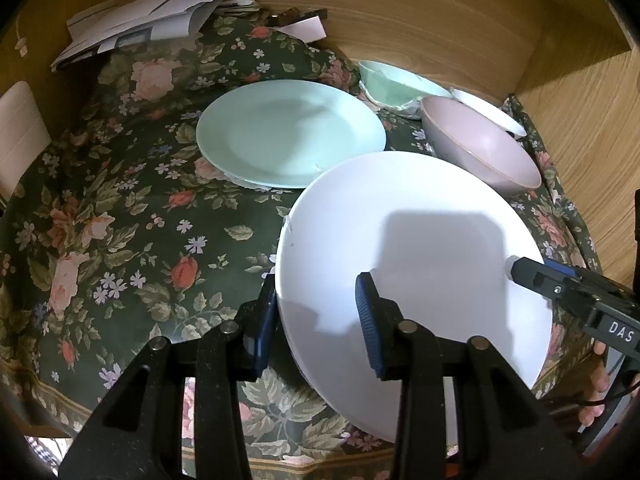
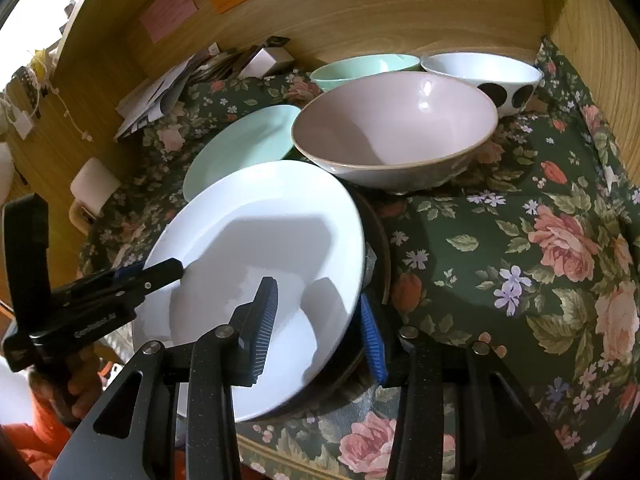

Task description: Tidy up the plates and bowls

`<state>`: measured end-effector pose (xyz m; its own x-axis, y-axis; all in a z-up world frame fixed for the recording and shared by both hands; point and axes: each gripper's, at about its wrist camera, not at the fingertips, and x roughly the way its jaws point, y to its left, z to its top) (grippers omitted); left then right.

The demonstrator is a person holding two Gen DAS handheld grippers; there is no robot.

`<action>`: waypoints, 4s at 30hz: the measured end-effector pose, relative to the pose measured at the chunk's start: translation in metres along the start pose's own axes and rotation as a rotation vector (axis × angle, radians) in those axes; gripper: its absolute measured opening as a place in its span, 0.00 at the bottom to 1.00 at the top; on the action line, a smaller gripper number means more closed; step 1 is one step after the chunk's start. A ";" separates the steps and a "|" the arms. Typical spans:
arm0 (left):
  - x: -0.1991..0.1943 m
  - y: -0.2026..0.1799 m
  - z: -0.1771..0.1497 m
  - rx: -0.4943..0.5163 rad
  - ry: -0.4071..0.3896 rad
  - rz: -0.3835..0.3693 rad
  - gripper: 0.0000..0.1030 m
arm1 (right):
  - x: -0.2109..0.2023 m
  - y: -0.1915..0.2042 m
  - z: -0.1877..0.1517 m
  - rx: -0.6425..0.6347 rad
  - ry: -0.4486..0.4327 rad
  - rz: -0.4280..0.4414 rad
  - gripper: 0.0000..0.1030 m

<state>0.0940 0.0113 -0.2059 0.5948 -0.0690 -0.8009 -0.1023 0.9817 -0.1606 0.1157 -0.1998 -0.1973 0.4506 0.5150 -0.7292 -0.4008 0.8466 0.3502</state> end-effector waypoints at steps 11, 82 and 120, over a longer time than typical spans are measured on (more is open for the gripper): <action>0.000 -0.001 0.002 0.016 -0.008 -0.008 0.36 | -0.007 -0.003 -0.001 0.024 0.006 0.014 0.32; 0.032 0.151 0.084 -0.112 -0.042 0.094 0.65 | 0.168 0.091 0.150 -0.335 0.342 -0.083 0.44; 0.027 0.162 0.072 -0.118 -0.003 0.091 0.41 | 0.172 0.131 0.113 -0.373 0.209 0.040 0.37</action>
<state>0.1505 0.1810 -0.2122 0.5810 0.0195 -0.8137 -0.2490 0.9561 -0.1548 0.2304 0.0146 -0.2106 0.2732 0.4752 -0.8364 -0.6931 0.7002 0.1715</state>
